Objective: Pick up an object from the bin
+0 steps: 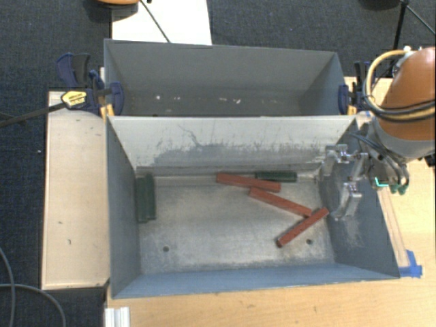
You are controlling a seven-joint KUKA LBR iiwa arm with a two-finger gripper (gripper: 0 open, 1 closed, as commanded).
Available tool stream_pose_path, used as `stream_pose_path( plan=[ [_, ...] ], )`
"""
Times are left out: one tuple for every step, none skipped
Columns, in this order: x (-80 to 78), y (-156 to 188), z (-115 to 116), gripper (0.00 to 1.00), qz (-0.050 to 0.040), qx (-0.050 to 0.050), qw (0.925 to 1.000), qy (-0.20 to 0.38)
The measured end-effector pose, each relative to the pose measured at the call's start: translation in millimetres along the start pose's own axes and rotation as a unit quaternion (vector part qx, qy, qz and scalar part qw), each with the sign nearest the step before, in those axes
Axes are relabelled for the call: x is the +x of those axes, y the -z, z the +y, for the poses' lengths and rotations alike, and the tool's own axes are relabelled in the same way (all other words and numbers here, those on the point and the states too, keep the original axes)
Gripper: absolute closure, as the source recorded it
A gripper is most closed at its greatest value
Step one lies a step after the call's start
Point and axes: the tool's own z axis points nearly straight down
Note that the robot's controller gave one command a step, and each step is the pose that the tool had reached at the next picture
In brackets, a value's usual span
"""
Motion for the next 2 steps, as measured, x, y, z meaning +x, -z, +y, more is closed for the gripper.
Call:
stream_pose_path(
  plan=[
    [-1.5, 4, 0, 0.00, -0.0040, 0.001, 1.0000, 0.001],
    [-9.0, -37, -1, 0.00, -0.0083, 0.002, 0.9997, 0.025]
  ],
)
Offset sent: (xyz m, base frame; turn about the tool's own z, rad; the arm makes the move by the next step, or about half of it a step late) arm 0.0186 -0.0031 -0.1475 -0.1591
